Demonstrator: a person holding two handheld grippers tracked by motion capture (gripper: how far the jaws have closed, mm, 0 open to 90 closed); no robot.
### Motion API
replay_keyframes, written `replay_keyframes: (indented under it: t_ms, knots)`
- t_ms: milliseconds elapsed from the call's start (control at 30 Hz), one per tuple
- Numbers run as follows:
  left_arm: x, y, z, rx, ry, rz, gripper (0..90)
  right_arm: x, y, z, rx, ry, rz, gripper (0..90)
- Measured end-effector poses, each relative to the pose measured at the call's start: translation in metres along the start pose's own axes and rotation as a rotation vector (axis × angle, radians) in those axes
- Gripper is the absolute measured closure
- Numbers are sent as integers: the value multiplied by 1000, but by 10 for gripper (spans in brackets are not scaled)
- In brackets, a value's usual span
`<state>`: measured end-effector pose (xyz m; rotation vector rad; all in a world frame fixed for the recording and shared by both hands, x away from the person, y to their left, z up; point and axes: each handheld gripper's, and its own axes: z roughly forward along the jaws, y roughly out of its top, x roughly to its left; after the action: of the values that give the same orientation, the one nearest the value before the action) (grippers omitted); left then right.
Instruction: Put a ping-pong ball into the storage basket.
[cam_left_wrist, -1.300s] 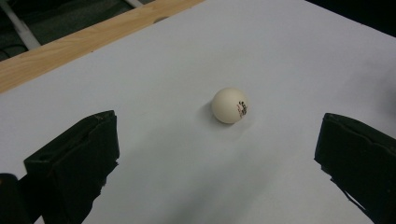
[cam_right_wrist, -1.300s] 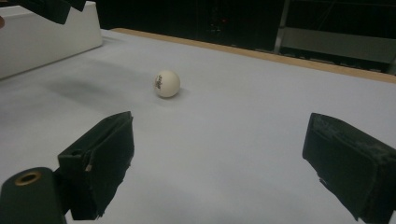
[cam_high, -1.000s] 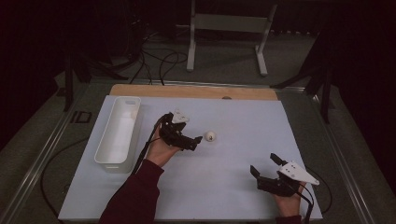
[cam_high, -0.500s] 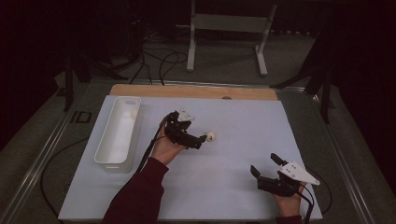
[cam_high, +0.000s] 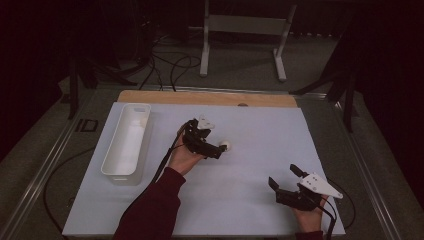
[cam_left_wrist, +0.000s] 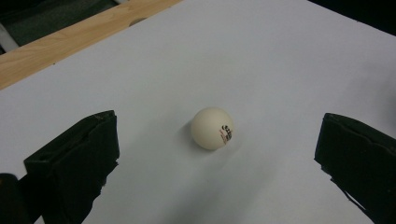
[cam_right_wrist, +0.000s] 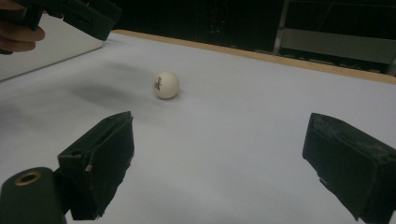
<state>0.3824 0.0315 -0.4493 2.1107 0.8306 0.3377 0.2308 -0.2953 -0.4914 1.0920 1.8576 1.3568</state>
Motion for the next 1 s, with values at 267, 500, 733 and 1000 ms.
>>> replay_keyframes:
  t_ms: [267, 500, 733, 1000]
  knots:
    - [-1, 2, 6, 6, 0, 5, 7, 0, 0, 0, -2, -1, 1, 88]
    - [0, 1, 12, 8, -4, 2, 6, 0, 0, 0, -1, 0, 1, 88]
    - [1, -1, 19, 14, -11, -4, 7, 0, 0, 0, 0, 1, 0, 88]
    - [0, -2, 24, 20, -14, -5, 6, 0, 0, 0, -1, 2, 1, 87]
